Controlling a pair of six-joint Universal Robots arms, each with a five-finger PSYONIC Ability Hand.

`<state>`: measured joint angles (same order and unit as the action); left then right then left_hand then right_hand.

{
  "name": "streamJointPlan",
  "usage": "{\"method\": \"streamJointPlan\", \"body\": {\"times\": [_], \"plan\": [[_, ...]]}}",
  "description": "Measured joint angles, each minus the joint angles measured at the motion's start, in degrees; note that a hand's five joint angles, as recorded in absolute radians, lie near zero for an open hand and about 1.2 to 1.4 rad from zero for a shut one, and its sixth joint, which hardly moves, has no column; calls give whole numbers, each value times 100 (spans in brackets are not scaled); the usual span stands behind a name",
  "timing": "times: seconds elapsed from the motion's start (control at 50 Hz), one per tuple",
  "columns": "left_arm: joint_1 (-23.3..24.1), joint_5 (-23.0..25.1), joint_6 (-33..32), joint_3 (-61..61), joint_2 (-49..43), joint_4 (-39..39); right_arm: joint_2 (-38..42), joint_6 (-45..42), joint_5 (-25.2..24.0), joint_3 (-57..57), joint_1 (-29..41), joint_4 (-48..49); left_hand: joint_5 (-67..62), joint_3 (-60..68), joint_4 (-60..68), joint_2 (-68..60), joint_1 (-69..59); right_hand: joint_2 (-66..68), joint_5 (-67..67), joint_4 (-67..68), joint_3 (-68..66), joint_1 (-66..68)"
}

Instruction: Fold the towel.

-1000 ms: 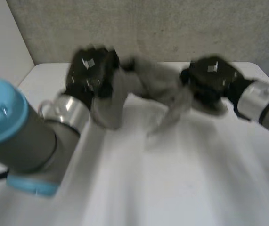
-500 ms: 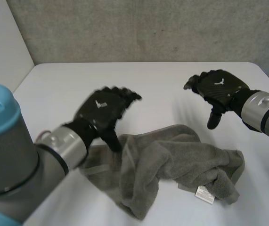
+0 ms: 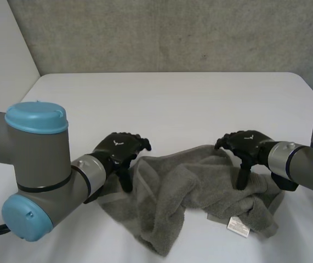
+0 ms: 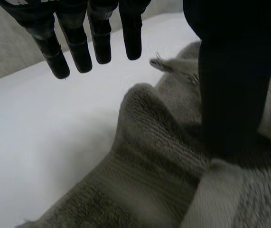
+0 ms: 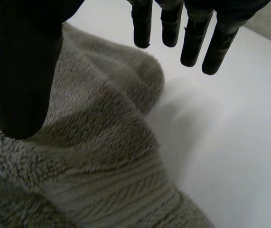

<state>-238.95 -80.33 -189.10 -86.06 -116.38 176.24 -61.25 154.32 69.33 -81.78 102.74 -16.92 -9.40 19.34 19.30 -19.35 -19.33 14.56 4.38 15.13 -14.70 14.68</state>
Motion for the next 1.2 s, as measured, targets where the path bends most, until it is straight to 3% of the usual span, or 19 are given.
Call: {"method": "streamJointPlan", "body": {"times": [0.24, 0.48, 0.56, 0.64, 0.72, 0.82, 0.9, 1.0, 1.06, 1.16, 1.2], "plan": [[130, 13, -455, -117, 12, -176, 233, -211, 56, 11, 17, 86, -895, 903, 906, -902, -909, 3982, 3995, 3909, -3953, 3973], [209, 8, -416, -112, -26, -139, 273, -200, 55, -9, 115, 125, -841, 847, 851, -846, -876, 4215, 4255, 4168, -4215, 4229], [229, 8, -408, -116, -29, -123, 318, -200, 59, -19, 123, 167, -2255, 2271, 2278, -2271, -2317, 4562, 4635, 4525, -4557, 4607], [231, 8, -403, -118, -28, -102, 350, -203, 61, 10, 129, 212, -4175, 4178, 4190, -4187, -4164, 6021, 6111, 5989, -6020, 6025], [196, -6, -411, -19, -22, -31, 330, -207, 57, 182, 143, 294, -4730, 4836, 4847, -4843, -4667, 6063, 6194, 6118, -6172, 6069], [135, -42, -425, 407, 13, 137, 133, -187, 44, 624, 224, 575, -4845, 5002, 5012, -5009, -4771, 6063, 6195, 6118, -6173, 6069], [5, -168, -413, 1066, 112, 440, -336, -92, 48, 993, 372, 1418, -4856, 5022, 5039, -5028, -4765, 6064, 6195, 6118, -6173, 6074], [-282, -777, -273, 1731, 525, 1231, -1217, 327, 161, 967, 501, 3168, -4863, 5027, 5042, -5032, -4765, 6094, 6195, 6118, -6173, 6104], [-385, -1113, -135, 1804, 755, 1675, -1571, 636, 255, 831, 510, 3700, -4867, 5028, 5042, -5032, -4765, 6094, 6195, 6118, -6173, 6104], [-417, -1290, 56, 1422, 972, 2006, -1814, 969, 316, 557, 501, 3681, -4877, 4979, 4977, -4942, -4755, 6094, 6195, 6118, -6196, 6104], [-394, -1172, 93, 1077, 1017, 1985, -1824, 999, 313, 397, 506, 3493, -3584, 3379, 3518, -3364, -3451, 6094, 6195, 6118, -6196, 6104]]}}
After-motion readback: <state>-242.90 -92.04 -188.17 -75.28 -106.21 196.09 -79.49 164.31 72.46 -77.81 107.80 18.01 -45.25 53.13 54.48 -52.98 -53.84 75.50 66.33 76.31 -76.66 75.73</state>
